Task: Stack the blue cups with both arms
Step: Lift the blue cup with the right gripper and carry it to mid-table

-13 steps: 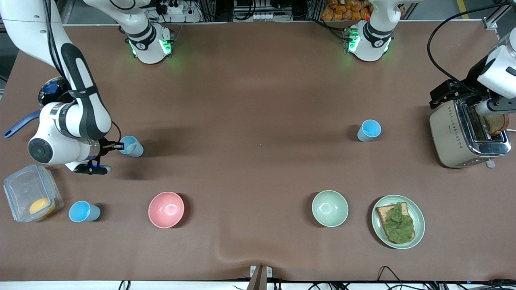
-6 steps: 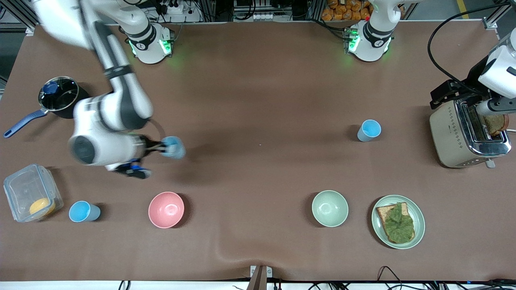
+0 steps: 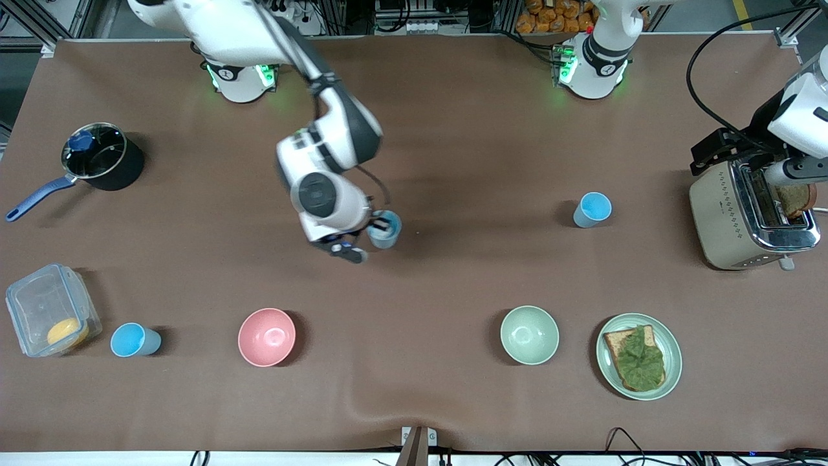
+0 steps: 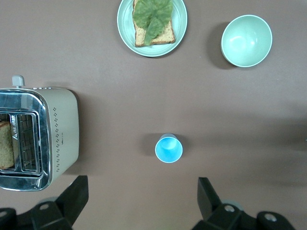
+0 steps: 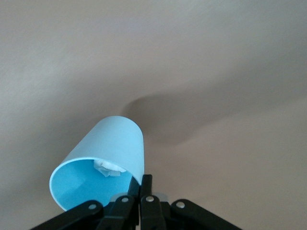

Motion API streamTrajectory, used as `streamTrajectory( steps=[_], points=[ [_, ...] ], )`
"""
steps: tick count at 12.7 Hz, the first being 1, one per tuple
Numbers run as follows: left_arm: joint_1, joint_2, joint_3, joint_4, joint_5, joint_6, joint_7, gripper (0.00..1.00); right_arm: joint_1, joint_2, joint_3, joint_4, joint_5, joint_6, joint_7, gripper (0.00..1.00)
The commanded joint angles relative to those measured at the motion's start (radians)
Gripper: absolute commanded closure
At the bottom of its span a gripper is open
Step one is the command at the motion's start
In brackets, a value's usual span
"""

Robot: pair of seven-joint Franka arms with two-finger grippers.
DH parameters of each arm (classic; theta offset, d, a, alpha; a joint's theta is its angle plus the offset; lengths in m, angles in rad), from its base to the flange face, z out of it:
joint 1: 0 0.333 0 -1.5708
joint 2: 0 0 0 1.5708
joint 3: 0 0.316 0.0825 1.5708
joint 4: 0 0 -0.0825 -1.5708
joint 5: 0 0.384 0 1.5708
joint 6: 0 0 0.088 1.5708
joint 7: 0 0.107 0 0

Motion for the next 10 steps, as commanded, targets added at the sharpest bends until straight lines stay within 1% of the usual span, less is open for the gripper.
streamTrajectory(
  steps=[1, 3, 5, 6, 7, 9, 10],
  points=[
    [0.002, 0.0, -0.005, 0.011, 0.01, -0.013, -0.022, 0.0, 0.048, 0.073, -0.015, 0.088, 0.043, 0.046, 0.043, 1.0],
    [0.003, 0.0, -0.005, 0.011, 0.01, -0.013, -0.022, 0.0, 0.077, 0.084, -0.015, 0.088, 0.075, 0.065, 0.046, 1.0],
    [0.002, 0.0, -0.005, 0.011, 0.01, -0.013, -0.022, 0.0, 0.079, 0.084, -0.015, 0.088, 0.116, 0.065, 0.046, 1.0],
    [0.002, 0.0, -0.005, 0.011, 0.01, -0.013, -0.022, 0.0, 0.076, 0.084, -0.015, 0.088, 0.132, 0.065, 0.04, 0.43],
    [0.002, 0.0, -0.005, 0.011, 0.01, -0.013, -0.022, 0.0, 0.074, 0.084, -0.017, 0.089, 0.124, 0.065, 0.031, 0.0],
    [0.003, 0.0, -0.005, 0.011, 0.01, -0.013, -0.022, 0.0, 0.05, 0.059, -0.025, 0.127, 0.116, 0.047, -0.055, 0.0],
    [0.003, 0.0, -0.005, 0.011, 0.01, -0.013, -0.022, 0.0, -0.002, 0.042, -0.026, 0.14, 0.121, 0.009, -0.075, 0.0]
  ],
)
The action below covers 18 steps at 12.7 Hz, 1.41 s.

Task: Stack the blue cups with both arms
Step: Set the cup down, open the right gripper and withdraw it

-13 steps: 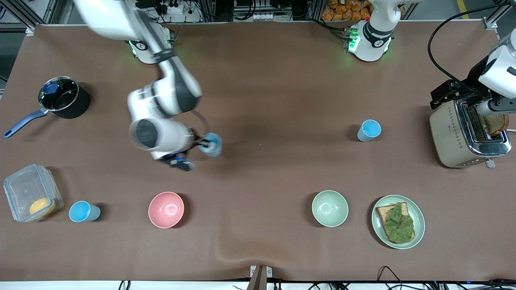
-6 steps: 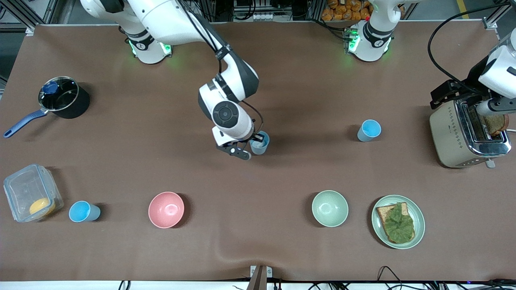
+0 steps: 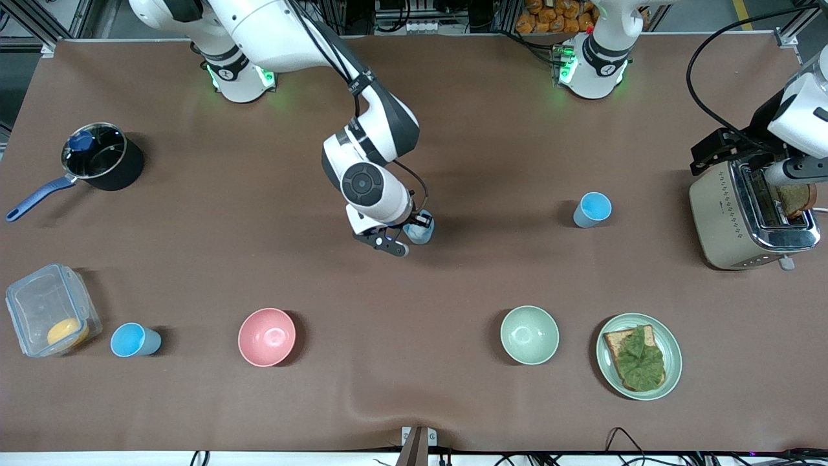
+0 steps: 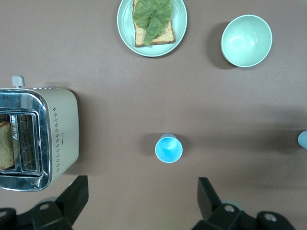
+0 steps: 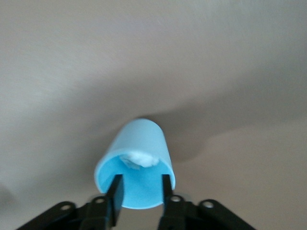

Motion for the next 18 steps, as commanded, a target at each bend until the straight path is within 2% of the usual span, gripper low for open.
streamTrajectory(
  steps=[1, 4, 6, 10, 13, 15, 17, 18],
  points=[
    [0.003, 0.0, -0.005, 0.011, 0.01, -0.013, -0.022, 0.0, -0.131, -0.044, 0.0, 0.053, 0.025, -0.141, -0.104, 0.0],
    [0.003, 0.0, -0.005, 0.011, 0.011, -0.013, -0.02, 0.0, -0.303, -0.125, -0.012, 0.067, -0.01, -0.389, -0.323, 0.0],
    [0.0, 0.0, -0.006, 0.011, 0.008, -0.013, -0.017, 0.0, -0.404, -0.165, -0.026, 0.064, -0.128, -0.488, -0.432, 0.0],
    [0.002, 0.008, -0.011, 0.014, 0.005, -0.01, -0.017, 0.0, -0.608, -0.194, -0.026, 0.063, -0.215, -0.574, -0.713, 0.0],
    [-0.017, 0.031, -0.015, 0.014, 0.005, -0.007, -0.004, 0.0, -0.655, -0.236, -0.026, 0.063, -0.255, -0.612, -0.746, 0.0],
    [-0.018, 0.084, -0.025, 0.011, 0.003, 0.039, 0.001, 0.0, -0.646, -0.275, -0.026, 0.053, -0.3, -0.628, -0.788, 0.0],
    [-0.018, 0.088, -0.064, -0.077, 0.008, 0.171, 0.003, 0.0, -0.661, -0.355, -0.019, -0.005, -0.314, -0.623, -0.79, 0.0],
    [-0.012, 0.104, -0.068, -0.117, 0.007, 0.194, 0.003, 0.0, -0.687, -0.422, -0.016, -0.051, -0.315, -0.608, -0.792, 0.0]
  ],
)
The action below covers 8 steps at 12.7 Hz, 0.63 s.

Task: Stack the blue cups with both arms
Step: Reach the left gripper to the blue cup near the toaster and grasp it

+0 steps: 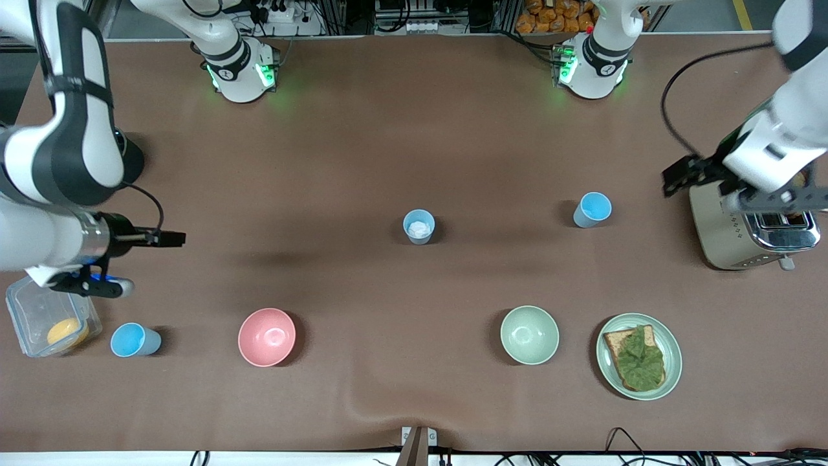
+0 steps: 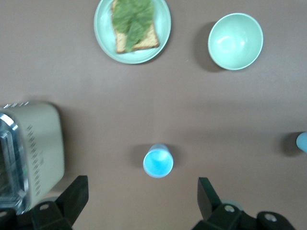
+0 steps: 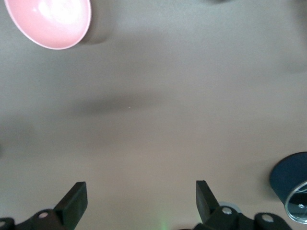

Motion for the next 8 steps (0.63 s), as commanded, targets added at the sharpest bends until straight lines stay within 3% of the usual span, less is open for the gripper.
streamTrajectory(
  steps=[1, 4, 8],
  points=[
    [0.008, 0.032, -0.019, -0.093, 0.007, 0.063, 0.008, 0.0, -0.051, -0.193, 0.018, -0.157, -0.025, 0.038, -0.018, 0.0],
    [0.008, 0.105, -0.015, -0.157, 0.007, 0.137, 0.021, 0.0, -0.104, -0.315, 0.018, -0.203, -0.028, 0.06, -0.021, 0.0],
    [0.019, 0.106, -0.014, -0.391, -0.001, 0.371, 0.024, 0.0, -0.147, -0.384, 0.018, -0.236, -0.036, 0.045, -0.173, 0.0]
  ],
)
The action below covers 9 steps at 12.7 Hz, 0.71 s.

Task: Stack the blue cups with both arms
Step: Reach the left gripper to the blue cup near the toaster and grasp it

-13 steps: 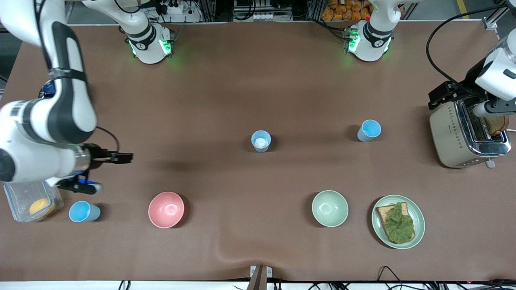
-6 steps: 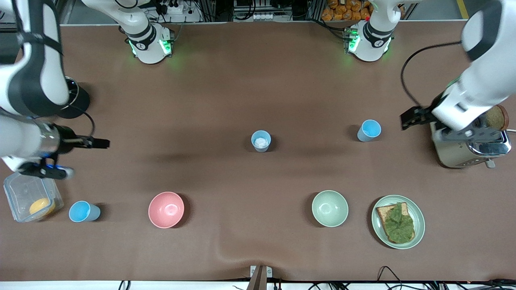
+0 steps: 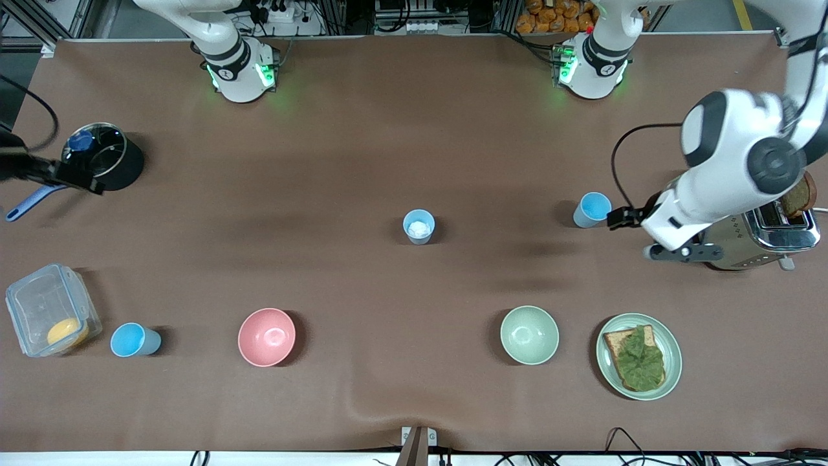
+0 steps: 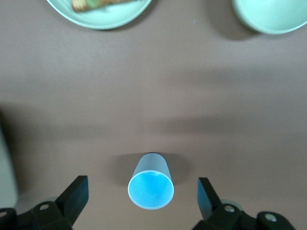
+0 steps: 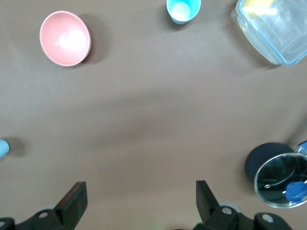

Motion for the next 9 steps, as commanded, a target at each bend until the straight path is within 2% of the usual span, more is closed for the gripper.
streamTrajectory(
  steps=[1, 2, 4, 5, 7, 9],
  points=[
    [0.017, -0.035, -0.001, -0.165, -0.001, 0.102, 0.019, 0.0, -0.028, -0.042, 0.021, -0.061, -0.028, -0.009, -0.078, 0.0],
    [0.042, -0.045, -0.001, -0.215, 0.003, 0.127, 0.019, 0.0, -0.027, -0.042, 0.027, -0.057, -0.042, -0.015, -0.079, 0.0],
    [0.062, -0.065, -0.001, -0.275, 0.006, 0.133, 0.028, 0.0, -0.039, -0.044, 0.114, -0.048, -0.137, -0.018, -0.07, 0.0],
    [0.082, -0.081, -0.001, -0.302, 0.007, 0.135, 0.045, 0.0, -0.045, -0.045, 0.128, -0.045, -0.146, -0.023, -0.041, 0.0],
    [0.097, -0.101, -0.002, -0.353, 0.007, 0.149, 0.049, 0.0, -0.044, -0.045, 0.13, -0.042, -0.145, -0.021, -0.027, 0.0],
    [0.097, -0.101, -0.002, -0.405, 0.007, 0.225, 0.049, 0.0, -0.045, -0.044, 0.13, -0.041, -0.139, -0.018, -0.032, 0.0]
  ],
)
